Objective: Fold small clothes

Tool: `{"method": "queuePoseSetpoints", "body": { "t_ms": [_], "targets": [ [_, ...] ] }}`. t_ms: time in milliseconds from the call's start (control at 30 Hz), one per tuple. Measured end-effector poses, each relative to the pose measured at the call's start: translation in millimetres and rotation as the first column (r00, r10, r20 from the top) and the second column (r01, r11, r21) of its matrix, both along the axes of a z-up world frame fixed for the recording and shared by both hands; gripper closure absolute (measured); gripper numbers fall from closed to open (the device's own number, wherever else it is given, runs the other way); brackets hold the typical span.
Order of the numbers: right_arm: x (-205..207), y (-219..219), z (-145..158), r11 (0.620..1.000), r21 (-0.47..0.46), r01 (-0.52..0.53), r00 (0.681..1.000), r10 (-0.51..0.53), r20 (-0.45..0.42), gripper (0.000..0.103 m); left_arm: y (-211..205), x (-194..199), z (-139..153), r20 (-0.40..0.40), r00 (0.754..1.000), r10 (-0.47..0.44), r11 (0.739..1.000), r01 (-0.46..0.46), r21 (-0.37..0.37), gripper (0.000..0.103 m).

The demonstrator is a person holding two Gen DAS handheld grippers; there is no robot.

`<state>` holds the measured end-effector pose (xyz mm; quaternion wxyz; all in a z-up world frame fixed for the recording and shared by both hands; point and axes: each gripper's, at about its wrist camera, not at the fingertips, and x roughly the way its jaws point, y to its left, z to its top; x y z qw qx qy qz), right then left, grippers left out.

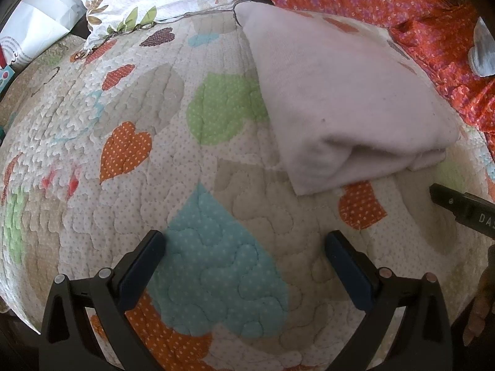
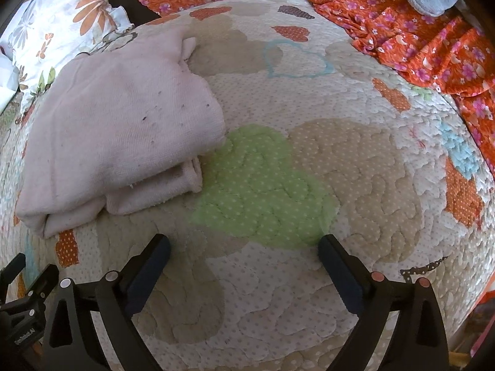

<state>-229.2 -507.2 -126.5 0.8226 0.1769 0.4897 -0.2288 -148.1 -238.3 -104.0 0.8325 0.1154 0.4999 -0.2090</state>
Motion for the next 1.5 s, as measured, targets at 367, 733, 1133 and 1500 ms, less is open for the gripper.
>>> {"method": "queuePoseSetpoints", "body": {
  "t_ms": [367,733,1133,1500],
  "targets": [
    [0.9,0.2,-0.7,1.0,-0.001,0.0,1.0,0.0,0.0,0.002,1.3,1.3,-0.6,-0.011,1.0,0.002,1.0,-0.002,-0.006,0.0],
    [0.1,3.2,4.2,1.0,-0.025,-0.013,1.0,0.013,-0.008,0.002,1.5,0.8,-0.2,-0.004,1.0,0.004,1.0,-0.004,-0.001,0.0],
    [-5.2,0.6,11.5,0.999,-0.044,0.013,1.0,-0.013,0.011,0.003,-0.2,0.6,0.1,-0.004,1.0,0.014,1.0,-0.014,0.001,0.0],
    [-6.9,8.4,15.9,0.998,-0.067,0.008,1.0,-0.006,0.023,0.003,2.3,2.4,0.0,-0.022,1.0,0.018,1.0,-0.018,-0.014,0.0]
  ]
}}
